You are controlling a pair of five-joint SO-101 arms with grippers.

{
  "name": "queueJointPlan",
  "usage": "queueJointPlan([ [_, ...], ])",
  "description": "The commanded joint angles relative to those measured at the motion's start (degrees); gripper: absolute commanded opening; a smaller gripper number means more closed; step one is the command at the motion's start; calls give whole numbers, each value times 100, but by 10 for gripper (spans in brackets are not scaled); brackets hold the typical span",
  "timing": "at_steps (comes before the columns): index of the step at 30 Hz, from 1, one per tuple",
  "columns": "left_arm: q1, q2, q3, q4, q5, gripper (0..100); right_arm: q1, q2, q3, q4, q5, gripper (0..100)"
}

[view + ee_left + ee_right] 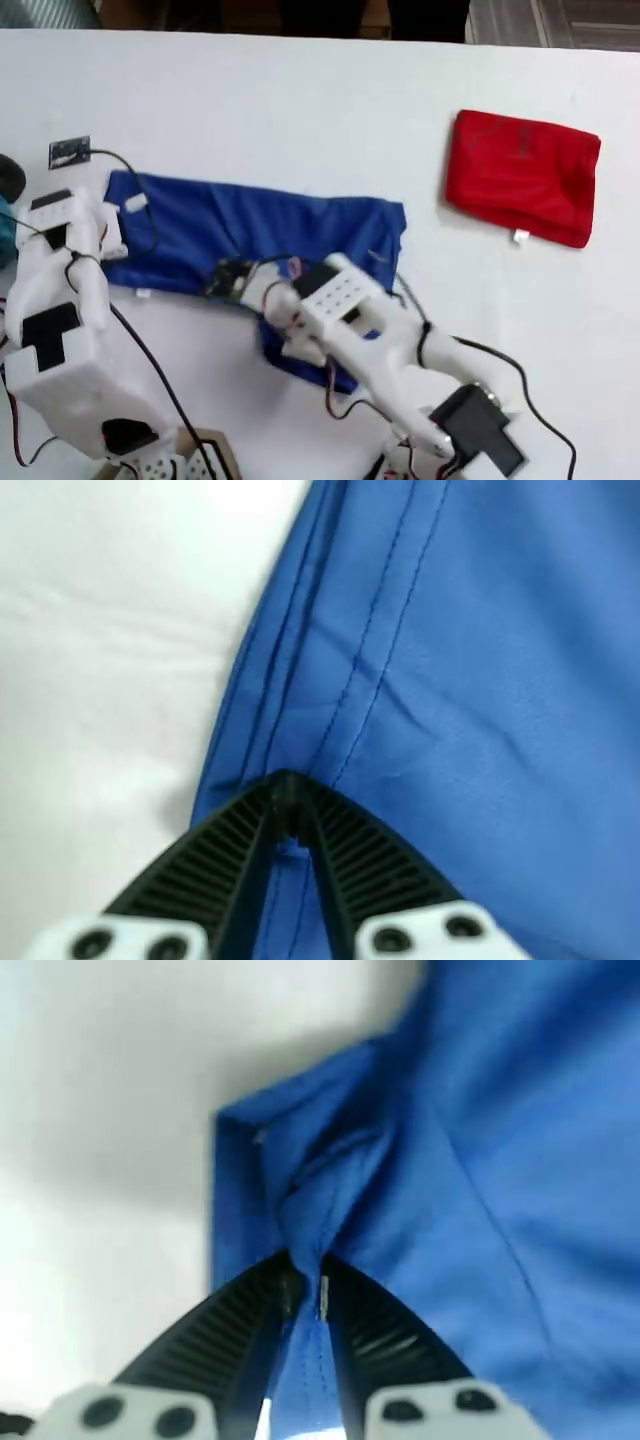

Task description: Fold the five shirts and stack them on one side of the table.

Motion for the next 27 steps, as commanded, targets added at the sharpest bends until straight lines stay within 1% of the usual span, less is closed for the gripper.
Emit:
queueJointPlan([
  [1, 97, -167, 92, -211, 53, 26, 681, -259, -316, 84, 378, 20],
  [4, 141, -167, 110, -229, 44, 26, 1015, -163, -791, 84, 571, 20],
  [8, 132, -167, 110, -229, 62, 26, 1112, 382, -1723, 119, 589, 20],
  [13, 132, -167, 119, -229, 70, 26, 1200, 1640, -3042, 127, 589, 20],
  [19, 132, -167, 119, -229, 70, 26, 1701, 2985, -4659, 268, 598, 26],
  [21, 132, -167, 119, -229, 70, 26, 1771, 3284, -5178, 602, 598, 73],
  [25, 132, -167, 119, -229, 70, 26, 1912, 3705, -6136, 1182, 598, 221],
  [27, 132, -167, 119, -237, 70, 26, 2018, 3890, -6479, 1209, 598, 241],
])
